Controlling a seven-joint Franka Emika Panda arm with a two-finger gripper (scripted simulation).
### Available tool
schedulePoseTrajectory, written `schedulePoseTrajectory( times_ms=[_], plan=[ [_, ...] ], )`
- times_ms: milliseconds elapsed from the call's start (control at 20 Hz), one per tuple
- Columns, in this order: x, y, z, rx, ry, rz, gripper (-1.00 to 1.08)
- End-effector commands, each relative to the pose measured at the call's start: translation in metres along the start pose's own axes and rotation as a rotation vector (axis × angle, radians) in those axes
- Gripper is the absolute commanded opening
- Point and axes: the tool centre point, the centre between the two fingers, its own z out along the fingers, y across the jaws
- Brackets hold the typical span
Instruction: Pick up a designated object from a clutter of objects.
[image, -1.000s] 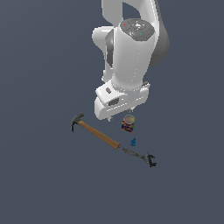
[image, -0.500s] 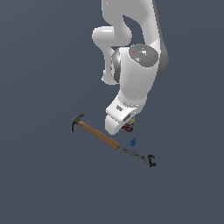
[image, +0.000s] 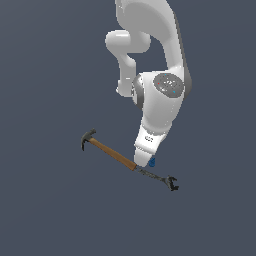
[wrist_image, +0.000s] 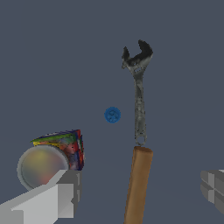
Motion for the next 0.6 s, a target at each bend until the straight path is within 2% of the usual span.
schedulePoseTrajectory(
  times_ms=[0, 550],
  plan=[
    [0.007, -0.002, 0.011, 0.001, 0.006, -0.08, 1.0],
    [0.03, -0.013, 0.051, 0.004, 0.033, -0.36, 1.0]
  ],
)
